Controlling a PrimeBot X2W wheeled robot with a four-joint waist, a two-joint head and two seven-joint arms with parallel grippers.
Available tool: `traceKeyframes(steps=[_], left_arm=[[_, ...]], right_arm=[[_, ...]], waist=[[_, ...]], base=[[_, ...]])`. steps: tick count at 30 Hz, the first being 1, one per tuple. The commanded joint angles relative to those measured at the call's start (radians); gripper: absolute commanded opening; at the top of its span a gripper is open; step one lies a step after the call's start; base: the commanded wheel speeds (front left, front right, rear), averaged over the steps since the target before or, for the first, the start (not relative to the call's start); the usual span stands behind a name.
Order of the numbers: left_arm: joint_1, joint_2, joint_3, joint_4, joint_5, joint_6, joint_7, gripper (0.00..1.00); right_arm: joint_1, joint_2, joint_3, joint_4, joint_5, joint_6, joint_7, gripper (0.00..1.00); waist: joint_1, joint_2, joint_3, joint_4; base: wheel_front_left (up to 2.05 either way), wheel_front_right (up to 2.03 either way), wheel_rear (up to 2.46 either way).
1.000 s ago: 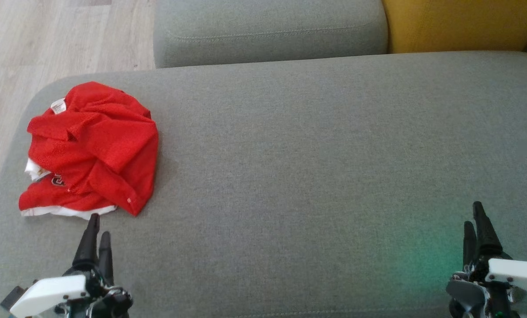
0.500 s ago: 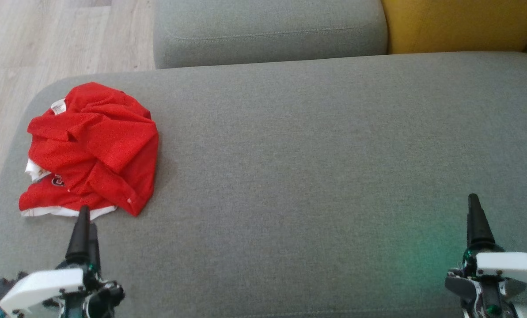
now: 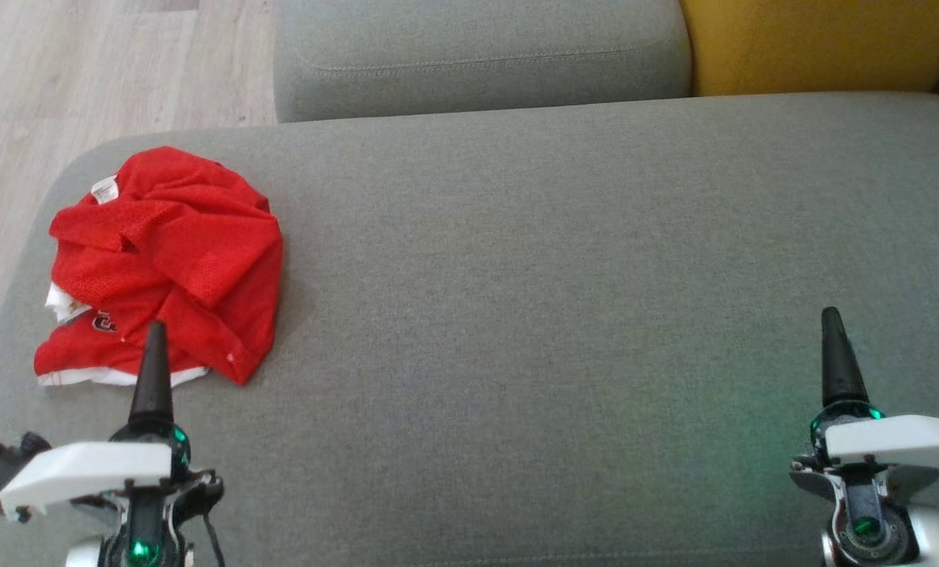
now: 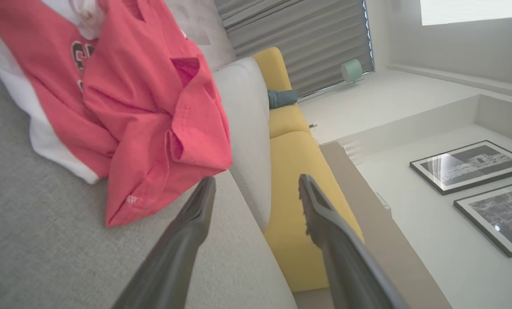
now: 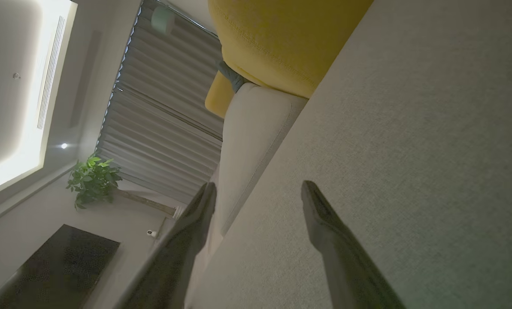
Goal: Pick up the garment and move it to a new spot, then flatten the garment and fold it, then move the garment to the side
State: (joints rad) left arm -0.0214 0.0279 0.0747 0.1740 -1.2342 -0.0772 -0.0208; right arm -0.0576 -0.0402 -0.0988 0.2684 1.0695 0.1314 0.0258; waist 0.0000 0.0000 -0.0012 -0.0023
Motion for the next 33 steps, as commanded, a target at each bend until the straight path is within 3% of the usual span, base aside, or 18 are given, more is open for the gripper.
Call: traceKeyframes(steps=[1, 33], left_arm=[[-0.053, 0.013, 0.007, -0.050, 0.031, 0.010, -0.014, 1.00], [-0.041, 0.018, -0.135, -0.164, 0.640, 0.115, -0.107, 1.00]], right_arm=[[-0.057, -0.007, 0.014, -0.043, -0.036, 0.000, -0.013, 1.00], [-0.058, -0.007, 0.103, -0.102, -0.693, 0.000, -0.148, 1.00]], waist=[[0.0000, 0.0000, 0.000, 0.000], [0.0000, 0.0000, -0.008, -0.011]], base=[[0.00, 0.00, 0.00], [0.00, 0.00, 0.00]])
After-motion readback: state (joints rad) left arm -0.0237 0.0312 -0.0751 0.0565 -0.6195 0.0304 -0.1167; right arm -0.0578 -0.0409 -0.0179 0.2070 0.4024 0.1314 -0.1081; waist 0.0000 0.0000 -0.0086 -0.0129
